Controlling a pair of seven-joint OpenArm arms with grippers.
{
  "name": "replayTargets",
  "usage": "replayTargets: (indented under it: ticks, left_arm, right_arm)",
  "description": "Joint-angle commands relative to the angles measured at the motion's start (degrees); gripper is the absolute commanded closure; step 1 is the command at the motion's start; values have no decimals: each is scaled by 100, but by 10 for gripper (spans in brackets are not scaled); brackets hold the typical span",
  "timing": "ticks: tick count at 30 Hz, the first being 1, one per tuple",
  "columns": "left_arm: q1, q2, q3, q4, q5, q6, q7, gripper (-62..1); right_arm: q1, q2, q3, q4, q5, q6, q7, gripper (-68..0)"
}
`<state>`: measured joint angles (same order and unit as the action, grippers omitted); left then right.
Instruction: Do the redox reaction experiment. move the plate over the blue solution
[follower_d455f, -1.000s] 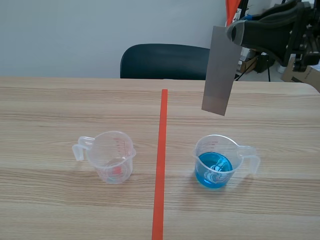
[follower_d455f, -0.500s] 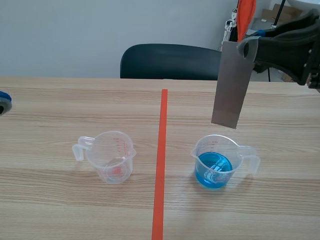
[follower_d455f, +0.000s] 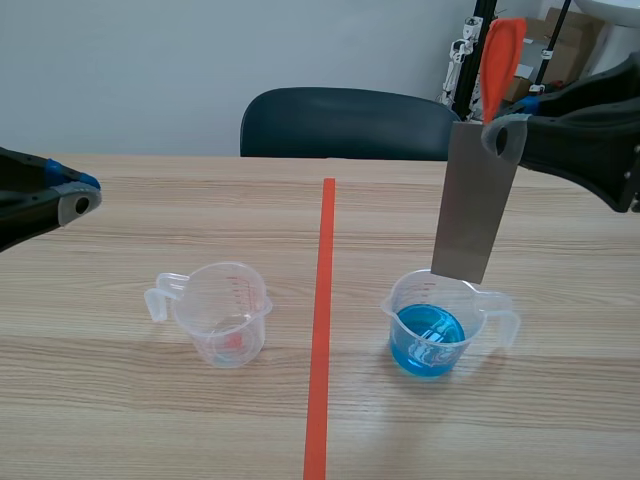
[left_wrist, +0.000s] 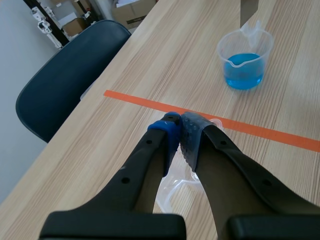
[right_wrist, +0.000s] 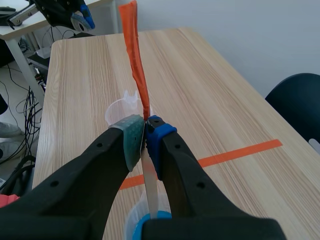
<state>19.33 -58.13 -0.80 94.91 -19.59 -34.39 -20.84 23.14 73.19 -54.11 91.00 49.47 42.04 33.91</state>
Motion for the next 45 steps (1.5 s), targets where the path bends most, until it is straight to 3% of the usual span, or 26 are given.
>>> replayTargets:
  ticks: [1, 5, 25, 35, 45]
  left_arm:
    - [-216, 170, 125, 66, -76, -15, 57, -25]
    - [-719, 485, 595, 74, -4, -122, 378, -25]
    - [-2286, 1762, 2000, 72, 1150, -138, 1346, -25]
    - [-2699, 2302, 2498, 66, 1390, -138, 1823, -26]
    - [-2957, 2544, 2726, 61, 1606, -138, 1969, -26]
  right_arm:
    - [111, 125, 85, 57, 81, 68, 140, -4]
    - [111, 173, 85, 55, 55, 68, 221, -4]
    - [35, 284, 85, 50, -197, 68, 396, -4]
    - [35, 282, 85, 50, -195, 68, 407, -4]
    - [35, 282, 85, 50, -195, 68, 459, -4]
